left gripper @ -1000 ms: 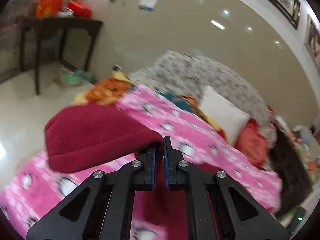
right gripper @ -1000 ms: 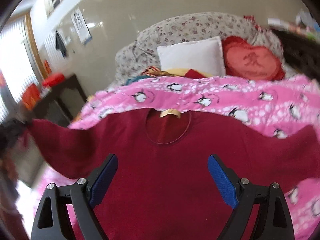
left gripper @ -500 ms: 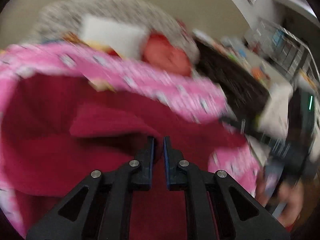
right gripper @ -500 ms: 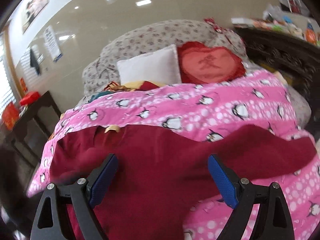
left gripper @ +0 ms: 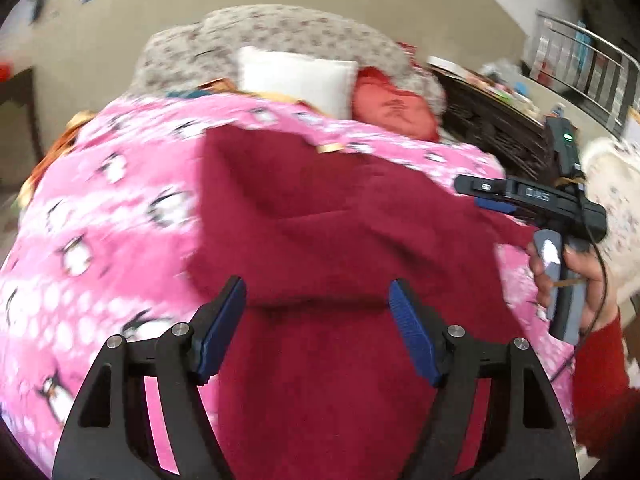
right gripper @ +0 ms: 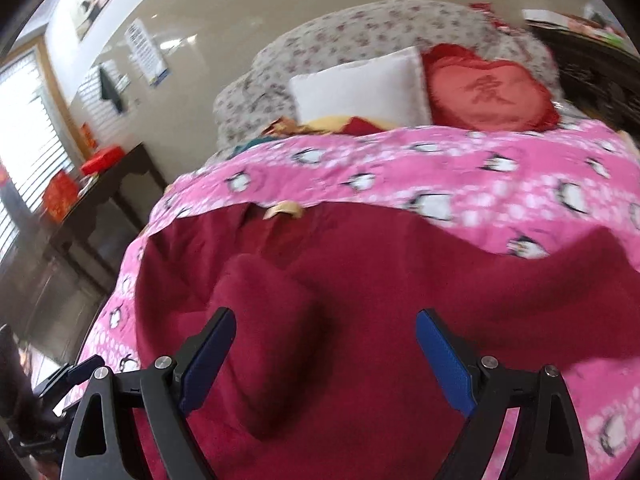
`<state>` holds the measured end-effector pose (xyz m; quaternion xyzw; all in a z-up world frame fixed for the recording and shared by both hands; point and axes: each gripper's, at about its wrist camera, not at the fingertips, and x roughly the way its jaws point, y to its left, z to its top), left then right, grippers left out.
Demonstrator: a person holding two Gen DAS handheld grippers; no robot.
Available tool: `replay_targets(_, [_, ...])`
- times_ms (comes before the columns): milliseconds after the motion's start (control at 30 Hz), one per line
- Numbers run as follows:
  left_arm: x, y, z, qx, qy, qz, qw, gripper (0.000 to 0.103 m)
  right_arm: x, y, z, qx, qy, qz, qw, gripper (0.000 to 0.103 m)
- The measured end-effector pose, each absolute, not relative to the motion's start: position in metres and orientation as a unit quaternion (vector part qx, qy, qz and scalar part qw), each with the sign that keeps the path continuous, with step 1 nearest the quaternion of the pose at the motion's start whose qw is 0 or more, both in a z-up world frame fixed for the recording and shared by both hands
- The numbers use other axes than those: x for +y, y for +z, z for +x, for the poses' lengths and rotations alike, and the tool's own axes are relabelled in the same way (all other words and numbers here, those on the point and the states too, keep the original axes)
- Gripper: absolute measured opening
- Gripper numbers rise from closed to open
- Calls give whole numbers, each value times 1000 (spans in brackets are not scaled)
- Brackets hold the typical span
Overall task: Fold small clothes
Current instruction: 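Fold the held sleeve across the sweater body with the left gripper, release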
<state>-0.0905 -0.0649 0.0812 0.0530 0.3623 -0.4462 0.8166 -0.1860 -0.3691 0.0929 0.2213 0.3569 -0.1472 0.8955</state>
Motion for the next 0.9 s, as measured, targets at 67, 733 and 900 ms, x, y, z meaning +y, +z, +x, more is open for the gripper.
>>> replay_targets(67, [-64, 73, -81, 373, -429, 47, 821, 74, -353, 95, -172, 376, -138, 198, 894, 90])
replay_targets(733, [-100, 18, -66, 407, -356, 77, 838, 74, -396, 115, -251, 340, -248, 91, 903, 25])
replay_targets(900, [-97, 13, -66, 406, -348, 84, 841, 74, -415, 95, -287, 393, -255, 140, 872, 43])
